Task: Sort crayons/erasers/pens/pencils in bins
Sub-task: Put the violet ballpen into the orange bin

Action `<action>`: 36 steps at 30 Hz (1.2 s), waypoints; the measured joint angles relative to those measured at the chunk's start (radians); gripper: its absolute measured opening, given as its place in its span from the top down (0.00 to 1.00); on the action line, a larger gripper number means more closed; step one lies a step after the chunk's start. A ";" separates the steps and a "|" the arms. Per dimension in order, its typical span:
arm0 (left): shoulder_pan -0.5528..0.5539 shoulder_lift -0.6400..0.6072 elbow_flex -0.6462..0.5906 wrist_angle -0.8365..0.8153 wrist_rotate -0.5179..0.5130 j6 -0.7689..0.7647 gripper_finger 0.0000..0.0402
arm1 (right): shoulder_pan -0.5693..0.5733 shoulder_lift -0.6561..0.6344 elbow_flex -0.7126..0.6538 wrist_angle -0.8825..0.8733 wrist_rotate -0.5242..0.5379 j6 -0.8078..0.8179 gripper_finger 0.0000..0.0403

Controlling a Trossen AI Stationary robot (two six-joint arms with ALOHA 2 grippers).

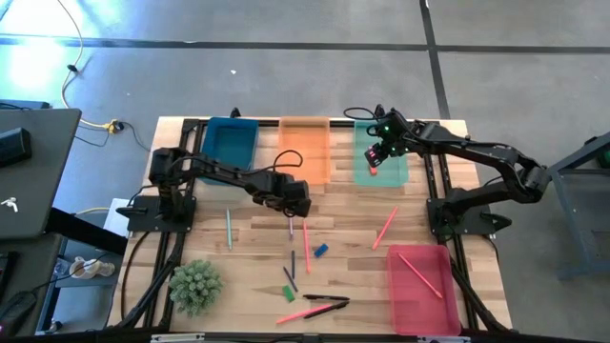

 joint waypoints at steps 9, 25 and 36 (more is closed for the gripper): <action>-0.005 0.049 0.005 -0.008 0.025 0.003 0.66 | 0.000 0.000 0.000 0.001 0.000 0.000 0.60; -0.032 0.052 0.003 -0.043 0.045 0.029 0.84 | 0.000 0.000 0.000 0.007 0.002 0.000 0.60; -0.033 0.036 -0.001 -0.039 0.048 0.045 0.87 | 0.000 0.000 0.000 0.007 0.002 0.000 0.60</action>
